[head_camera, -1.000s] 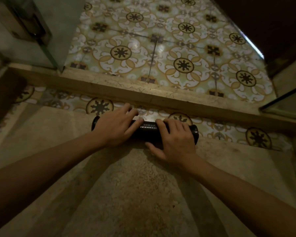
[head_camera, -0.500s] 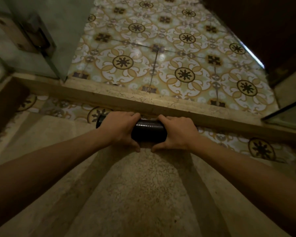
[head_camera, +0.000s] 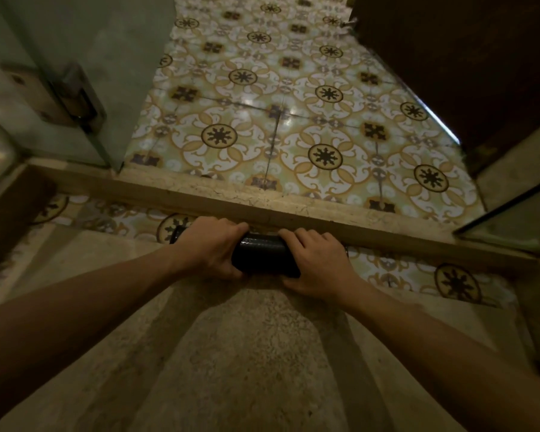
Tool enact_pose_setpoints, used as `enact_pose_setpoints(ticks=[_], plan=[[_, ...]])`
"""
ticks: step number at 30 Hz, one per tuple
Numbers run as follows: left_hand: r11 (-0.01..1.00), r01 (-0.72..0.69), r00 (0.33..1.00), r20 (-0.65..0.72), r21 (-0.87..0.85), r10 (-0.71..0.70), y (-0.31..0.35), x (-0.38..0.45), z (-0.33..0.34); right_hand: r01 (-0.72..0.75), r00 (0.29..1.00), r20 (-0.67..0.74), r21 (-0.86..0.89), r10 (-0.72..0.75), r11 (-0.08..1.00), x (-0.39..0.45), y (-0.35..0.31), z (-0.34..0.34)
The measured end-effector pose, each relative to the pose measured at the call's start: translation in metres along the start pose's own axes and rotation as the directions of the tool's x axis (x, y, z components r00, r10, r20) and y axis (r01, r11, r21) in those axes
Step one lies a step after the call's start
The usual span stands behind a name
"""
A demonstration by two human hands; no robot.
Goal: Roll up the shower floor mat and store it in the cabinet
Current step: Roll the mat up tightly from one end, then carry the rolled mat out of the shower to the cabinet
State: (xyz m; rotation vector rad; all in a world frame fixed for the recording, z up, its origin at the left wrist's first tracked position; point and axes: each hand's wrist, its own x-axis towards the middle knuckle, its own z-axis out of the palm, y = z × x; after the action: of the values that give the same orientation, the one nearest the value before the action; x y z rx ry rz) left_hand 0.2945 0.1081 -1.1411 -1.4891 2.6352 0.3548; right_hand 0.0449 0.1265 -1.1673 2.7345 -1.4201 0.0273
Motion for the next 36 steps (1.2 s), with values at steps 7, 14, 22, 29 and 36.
enact_pose_setpoints(ticks=[7, 14, 22, 29, 36], plan=[[0.998, 0.034, 0.999, 0.015, -0.045, -0.034, 0.03, -0.048, -0.053, -0.065, 0.986, 0.153, 0.02, 0.062, 0.998, -0.026, -0.011, -0.075], [0.999, 0.006, 0.995, 0.103, -0.054, 0.0, 0.07, -0.118, -0.161, -0.041, 0.953, 0.302, 0.059, 0.021, 0.997, -0.047, -0.029, -0.222], [1.0, 0.0, 0.997, 0.082, -0.016, 0.001, 0.123, -0.203, -0.337, -0.119, 0.912, 0.407, 0.135, 0.055, 0.984, -0.077, -0.047, -0.434], [0.999, -0.026, 0.993, 0.115, 0.034, 0.022, 0.158, -0.265, -0.526, -0.22, 0.91, 0.39, 0.172, 0.139, 0.96, -0.098, -0.072, -0.633], [0.998, -0.035, 0.994, 0.103, 0.046, 0.031, 0.169, -0.324, -0.649, -0.205, 0.922, 0.355, 0.112, 0.154, 0.972, -0.101, -0.101, -0.759]])
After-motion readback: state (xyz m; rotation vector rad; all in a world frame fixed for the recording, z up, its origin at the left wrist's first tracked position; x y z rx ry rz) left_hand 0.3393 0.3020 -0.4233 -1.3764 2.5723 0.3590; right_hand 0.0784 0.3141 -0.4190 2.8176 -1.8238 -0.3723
